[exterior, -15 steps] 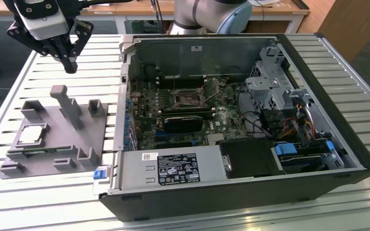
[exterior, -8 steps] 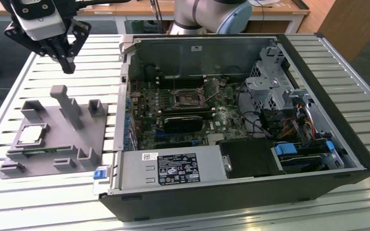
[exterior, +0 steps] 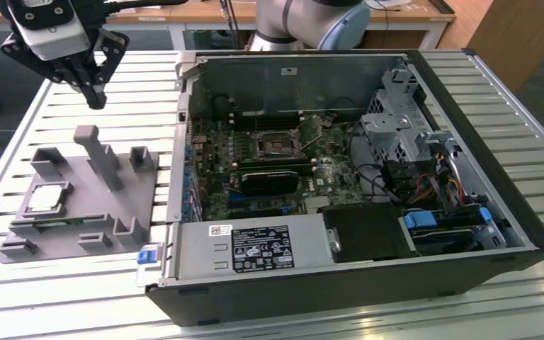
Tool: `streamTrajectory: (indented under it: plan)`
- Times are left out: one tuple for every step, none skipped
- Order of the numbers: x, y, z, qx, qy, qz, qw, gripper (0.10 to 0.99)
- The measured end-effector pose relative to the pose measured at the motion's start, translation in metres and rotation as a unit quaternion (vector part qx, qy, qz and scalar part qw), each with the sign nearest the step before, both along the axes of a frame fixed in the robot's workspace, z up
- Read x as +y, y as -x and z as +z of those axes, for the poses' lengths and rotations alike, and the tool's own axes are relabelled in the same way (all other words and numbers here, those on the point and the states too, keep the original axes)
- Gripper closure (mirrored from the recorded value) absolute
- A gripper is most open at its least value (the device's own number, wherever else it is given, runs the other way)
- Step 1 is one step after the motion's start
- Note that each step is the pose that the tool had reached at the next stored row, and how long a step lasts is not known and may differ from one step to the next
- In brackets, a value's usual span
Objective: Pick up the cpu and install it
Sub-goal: 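Reach for the cpu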
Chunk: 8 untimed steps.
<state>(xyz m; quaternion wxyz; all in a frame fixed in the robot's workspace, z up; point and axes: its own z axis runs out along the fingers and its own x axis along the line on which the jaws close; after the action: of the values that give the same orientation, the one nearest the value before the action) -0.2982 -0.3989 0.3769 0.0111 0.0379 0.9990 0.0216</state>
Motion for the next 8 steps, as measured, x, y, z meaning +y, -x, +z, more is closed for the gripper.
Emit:
streamTrajectory:
  plan:
    - [0.0, 0.0008, -0.0001, 0.0, 0.0, 0.0, 1.0, 0.98]
    - [0.0, 0.0016, -0.0002, 0.0, 0.0, 0.0, 1.0, 0.98]
    - [0.0, 0.0029, -0.0002, 0.0, 0.0, 0.0, 1.0, 0.98]
    - [0.0, 0.0045, -0.0003, 0.0, 0.0, 0.0, 1.0, 0.98]
    - [0.0, 0.0064, -0.0003, 0.0, 0.0, 0.0, 1.0, 0.98]
    - [0.0, 0.0083, -0.0004, 0.0, 0.0, 0.0, 1.0, 0.98]
    - [0.0, 0.0104, -0.0004, 0.0, 0.0, 0.0, 1.0, 0.98]
    - [0.0, 0.0127, -0.0006, 0.0, 0.0, 0.0, 1.0, 0.98]
